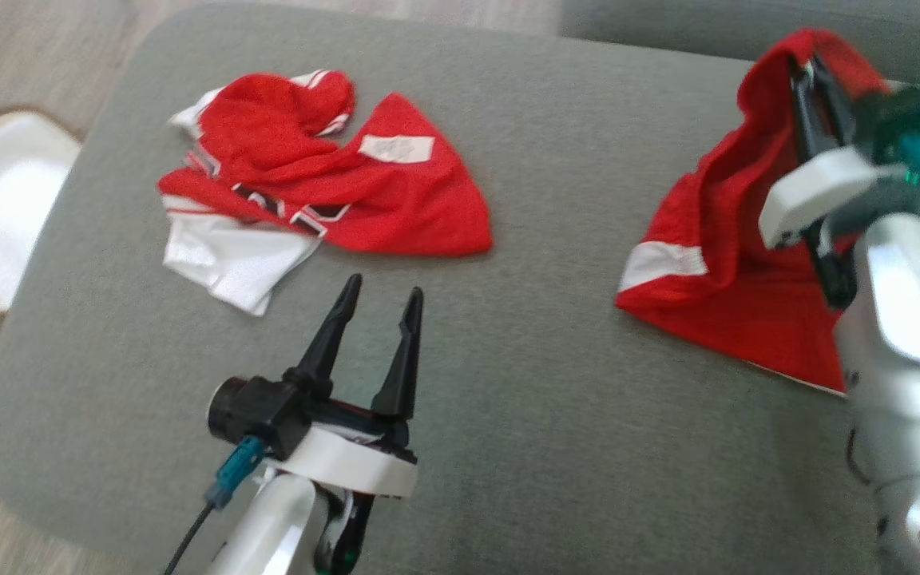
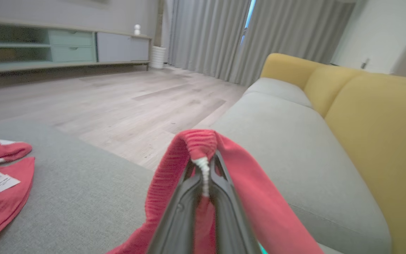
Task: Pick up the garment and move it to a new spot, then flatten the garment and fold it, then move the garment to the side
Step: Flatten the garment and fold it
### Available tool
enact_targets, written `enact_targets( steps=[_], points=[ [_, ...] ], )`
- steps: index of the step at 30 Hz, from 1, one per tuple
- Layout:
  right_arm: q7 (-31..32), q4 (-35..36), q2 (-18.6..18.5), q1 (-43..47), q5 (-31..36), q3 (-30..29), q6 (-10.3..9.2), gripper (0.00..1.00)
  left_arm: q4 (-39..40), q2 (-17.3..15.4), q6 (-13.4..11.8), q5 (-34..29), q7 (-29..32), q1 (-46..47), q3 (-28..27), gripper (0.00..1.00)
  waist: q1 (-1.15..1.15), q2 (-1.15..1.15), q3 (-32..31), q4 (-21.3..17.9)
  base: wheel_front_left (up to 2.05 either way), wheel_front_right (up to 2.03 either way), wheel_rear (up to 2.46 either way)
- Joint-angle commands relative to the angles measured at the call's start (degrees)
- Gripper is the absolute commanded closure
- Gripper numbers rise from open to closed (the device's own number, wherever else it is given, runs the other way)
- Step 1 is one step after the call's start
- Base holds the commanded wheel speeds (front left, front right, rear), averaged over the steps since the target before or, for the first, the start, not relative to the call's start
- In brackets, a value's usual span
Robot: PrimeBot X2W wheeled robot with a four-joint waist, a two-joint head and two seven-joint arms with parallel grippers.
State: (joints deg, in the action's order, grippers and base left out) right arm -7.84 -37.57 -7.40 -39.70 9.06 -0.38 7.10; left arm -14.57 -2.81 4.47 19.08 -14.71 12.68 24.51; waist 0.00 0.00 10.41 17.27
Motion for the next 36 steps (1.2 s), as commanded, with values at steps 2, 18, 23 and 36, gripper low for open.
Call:
enact_targets(
  steps=[2,18,23,36],
  points=[
    [1.1,-1.3,-1.7,-5.2,0.7,4.4,0.39,1.00,2.0,-0.1,-0.4,0.9,-0.3,2.8,-0.2,0.00,0.00,0.00,2.6,3.8,0.00,0.00,0.00],
    [-2.8,-29.1,-4.1,-20.3,-2.4,21.7,0.39,0.00,1.9,-0.1,-1.9,2.7,-0.3,5.5,1.3,0.00,0.00,0.00,5.7,6.0,0.00,0.00,0.00],
    [-5.9,-30.3,-1.7,-18.9,-5.5,22.0,0.39,0.00,2.1,-0.1,-1.7,1.3,-0.3,5.3,-1.5,0.00,0.00,0.00,3.4,1.6,0.00,0.00,0.00],
    [-7.1,-9.8,1.4,-2.8,-11.1,10.3,0.39,0.00,2.8,-0.1,-0.2,-2.2,-0.3,2.3,-8.8,0.00,0.00,0.00,-2.3,-11.1,0.00,0.00,0.00]
  ],
)
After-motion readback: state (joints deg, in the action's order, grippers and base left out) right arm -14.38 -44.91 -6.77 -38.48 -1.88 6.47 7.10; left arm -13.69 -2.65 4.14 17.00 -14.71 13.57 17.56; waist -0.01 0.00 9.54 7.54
